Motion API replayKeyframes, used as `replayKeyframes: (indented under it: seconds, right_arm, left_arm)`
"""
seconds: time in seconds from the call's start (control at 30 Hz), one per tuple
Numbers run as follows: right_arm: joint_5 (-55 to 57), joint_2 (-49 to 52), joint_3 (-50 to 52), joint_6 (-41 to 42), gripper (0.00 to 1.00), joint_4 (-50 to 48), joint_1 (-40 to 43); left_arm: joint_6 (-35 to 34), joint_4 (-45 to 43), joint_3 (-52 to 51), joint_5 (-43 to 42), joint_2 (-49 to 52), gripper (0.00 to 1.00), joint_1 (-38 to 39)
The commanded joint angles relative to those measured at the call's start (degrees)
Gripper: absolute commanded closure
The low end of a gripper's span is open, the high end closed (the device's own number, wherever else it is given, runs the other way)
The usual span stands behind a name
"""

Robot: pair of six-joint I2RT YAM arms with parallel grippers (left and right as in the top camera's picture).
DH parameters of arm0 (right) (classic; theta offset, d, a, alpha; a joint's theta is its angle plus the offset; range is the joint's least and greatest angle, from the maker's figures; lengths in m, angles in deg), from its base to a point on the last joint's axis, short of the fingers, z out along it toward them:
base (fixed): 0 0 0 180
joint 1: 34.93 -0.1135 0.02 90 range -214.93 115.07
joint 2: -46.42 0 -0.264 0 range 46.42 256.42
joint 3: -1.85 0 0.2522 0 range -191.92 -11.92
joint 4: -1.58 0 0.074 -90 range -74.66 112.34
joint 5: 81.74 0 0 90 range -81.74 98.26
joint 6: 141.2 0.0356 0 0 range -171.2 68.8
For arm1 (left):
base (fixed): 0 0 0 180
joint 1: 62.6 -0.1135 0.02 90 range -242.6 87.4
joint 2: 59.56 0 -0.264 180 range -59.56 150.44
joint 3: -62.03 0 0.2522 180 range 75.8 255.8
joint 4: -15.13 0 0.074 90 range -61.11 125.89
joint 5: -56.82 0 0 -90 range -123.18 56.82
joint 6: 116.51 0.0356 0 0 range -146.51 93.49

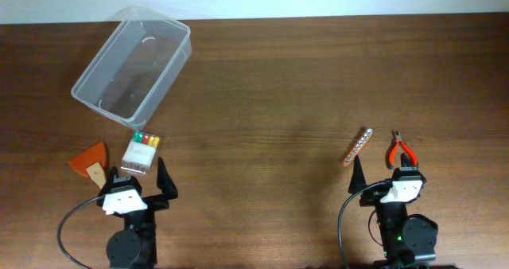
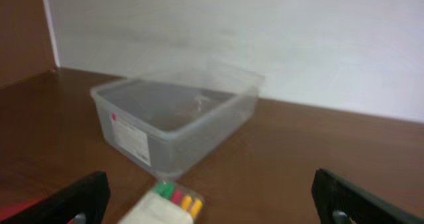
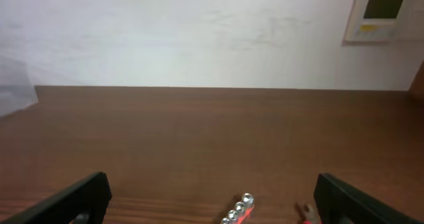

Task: Pack container
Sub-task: 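Raise both arms and move the left gripper toward the clear container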

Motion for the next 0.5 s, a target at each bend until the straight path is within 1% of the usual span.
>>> replayKeyframes:
  seconds: [0.0,0.17,0.3,0.4,0.47]
  right_arm:
    - [-0.6,-0.4,-1.9,2.3,0.01,-0.4,-0.6]
    - [-0.6,-0.2,-3.8,2.3,0.01,-0.3,-0.6]
    - [-0.6,1.2,-6.3,3.3,0.01,-0.3,-0.5]
    - [-0.6,5.2,-9.0,3.3,0.01,-0.4,-0.5]
    - [-0.6,8.8,-10.8,3.3,0.01,-0.4,-0.5]
  left_arm:
    - [-0.3,-0.4,-0.1,2.5,-0.3,0.01,0.0]
    - [-0.3,-4.0,0.1,0.5,-0.3,0.01,0.0]
    - [-0.3,-2.1,2.6,-6.6,0.1,0.01,0.0]
    - [-0.2,-0.2,7.2,-8.3,3.6,0.01,0.0]
    - [1.2,0.1,10.4,-8.5,7.0,0.01,0.0]
